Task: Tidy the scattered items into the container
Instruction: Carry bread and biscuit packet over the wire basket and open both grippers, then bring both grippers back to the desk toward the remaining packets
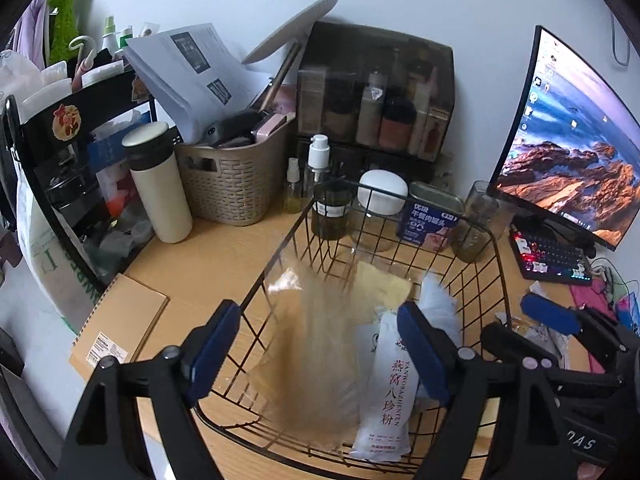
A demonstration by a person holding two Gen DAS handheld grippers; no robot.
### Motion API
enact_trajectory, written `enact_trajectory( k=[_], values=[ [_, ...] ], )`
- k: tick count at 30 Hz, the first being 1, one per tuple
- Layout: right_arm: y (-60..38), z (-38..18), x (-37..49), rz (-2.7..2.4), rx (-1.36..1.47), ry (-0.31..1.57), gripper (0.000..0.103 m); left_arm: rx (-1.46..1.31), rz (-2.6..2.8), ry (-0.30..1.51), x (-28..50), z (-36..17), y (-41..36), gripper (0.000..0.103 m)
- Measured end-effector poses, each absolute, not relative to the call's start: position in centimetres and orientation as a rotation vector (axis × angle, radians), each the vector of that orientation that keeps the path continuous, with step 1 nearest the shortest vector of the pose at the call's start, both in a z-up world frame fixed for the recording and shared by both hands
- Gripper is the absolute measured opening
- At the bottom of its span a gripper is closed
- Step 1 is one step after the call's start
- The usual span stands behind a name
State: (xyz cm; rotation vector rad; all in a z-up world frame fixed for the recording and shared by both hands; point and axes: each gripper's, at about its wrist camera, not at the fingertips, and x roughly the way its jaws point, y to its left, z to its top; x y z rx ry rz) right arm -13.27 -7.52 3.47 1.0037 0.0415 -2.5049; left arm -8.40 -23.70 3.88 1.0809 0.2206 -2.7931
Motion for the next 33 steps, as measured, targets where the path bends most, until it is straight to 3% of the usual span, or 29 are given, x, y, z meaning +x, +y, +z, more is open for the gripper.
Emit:
enact_trajectory(
  k=[7, 13, 20, 26, 33],
  values=[
    [-3.9, 5.8, -11.8, -2.559, 0.911, -0.056, 0.065, 0.892, -2.918, 0.459, -5.9, 5.8, -22.9, 0.083],
    [2.2, 8.4, -8.8, -2.703, 0.83, -0.101, 0.067, 0.939, -2.944, 0.244, -6.0, 6.9, -17.9, 0.083],
    [10.1, 9.2, -4.9, -2.86, 0.841, -0.181, 0.068, 1.049, -3.134, -0.144, -5.1, 6.4, -7.3, 0.083],
    [15.0, 9.2, -1.6, -2.907, 0.807, -0.248, 0.068, 1.38, -3.166, -0.238, -5.2, 2.7, -0.4, 0.083],
    [17.3, 7.3, -1.1, -2.87, 0.876, -0.254, 0.069, 1.568, -3.012, -0.355, -6.2, -2.3, 2.7, 0.083]
  ],
)
